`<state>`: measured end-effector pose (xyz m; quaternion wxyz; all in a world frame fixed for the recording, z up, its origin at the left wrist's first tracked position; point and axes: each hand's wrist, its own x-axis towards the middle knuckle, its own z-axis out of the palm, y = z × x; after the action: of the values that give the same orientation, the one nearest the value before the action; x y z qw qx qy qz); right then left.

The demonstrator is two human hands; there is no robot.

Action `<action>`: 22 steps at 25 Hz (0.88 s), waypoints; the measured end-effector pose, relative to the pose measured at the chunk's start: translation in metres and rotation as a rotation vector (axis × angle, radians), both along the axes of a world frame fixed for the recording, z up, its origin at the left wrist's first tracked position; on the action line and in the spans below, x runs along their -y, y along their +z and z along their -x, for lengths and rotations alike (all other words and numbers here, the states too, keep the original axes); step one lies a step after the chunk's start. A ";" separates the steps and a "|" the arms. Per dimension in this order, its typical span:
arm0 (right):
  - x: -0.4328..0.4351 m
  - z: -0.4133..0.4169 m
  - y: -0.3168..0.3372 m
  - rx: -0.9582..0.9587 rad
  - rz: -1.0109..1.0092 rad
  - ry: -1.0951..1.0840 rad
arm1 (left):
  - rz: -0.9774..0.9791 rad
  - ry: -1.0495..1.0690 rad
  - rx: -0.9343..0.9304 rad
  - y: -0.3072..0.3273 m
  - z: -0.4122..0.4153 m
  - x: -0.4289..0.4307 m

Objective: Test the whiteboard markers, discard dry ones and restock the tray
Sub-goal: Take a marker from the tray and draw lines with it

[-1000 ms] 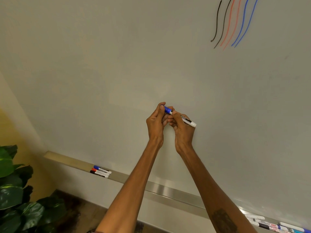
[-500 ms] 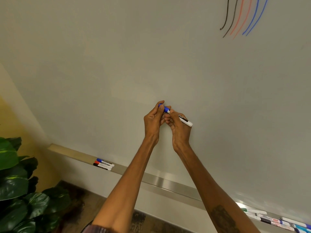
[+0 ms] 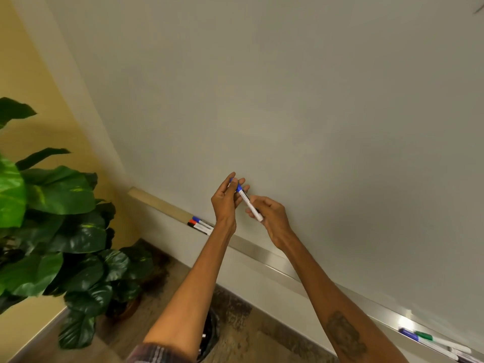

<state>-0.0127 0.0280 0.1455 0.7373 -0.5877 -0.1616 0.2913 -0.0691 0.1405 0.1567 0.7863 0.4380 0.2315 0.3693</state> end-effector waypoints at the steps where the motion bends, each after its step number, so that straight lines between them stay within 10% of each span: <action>1: -0.009 0.007 -0.009 0.037 0.065 0.053 | 0.001 0.011 -0.035 -0.011 0.009 -0.007; 22: -0.107 0.146 -0.248 0.266 0.953 0.582 | 0.344 0.120 -0.729 -0.238 0.206 -0.109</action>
<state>-0.1584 0.1353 -0.1023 0.2534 -0.8181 -0.2591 0.4465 -0.2755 0.2498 -0.0815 0.6917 0.3881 0.5783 0.1909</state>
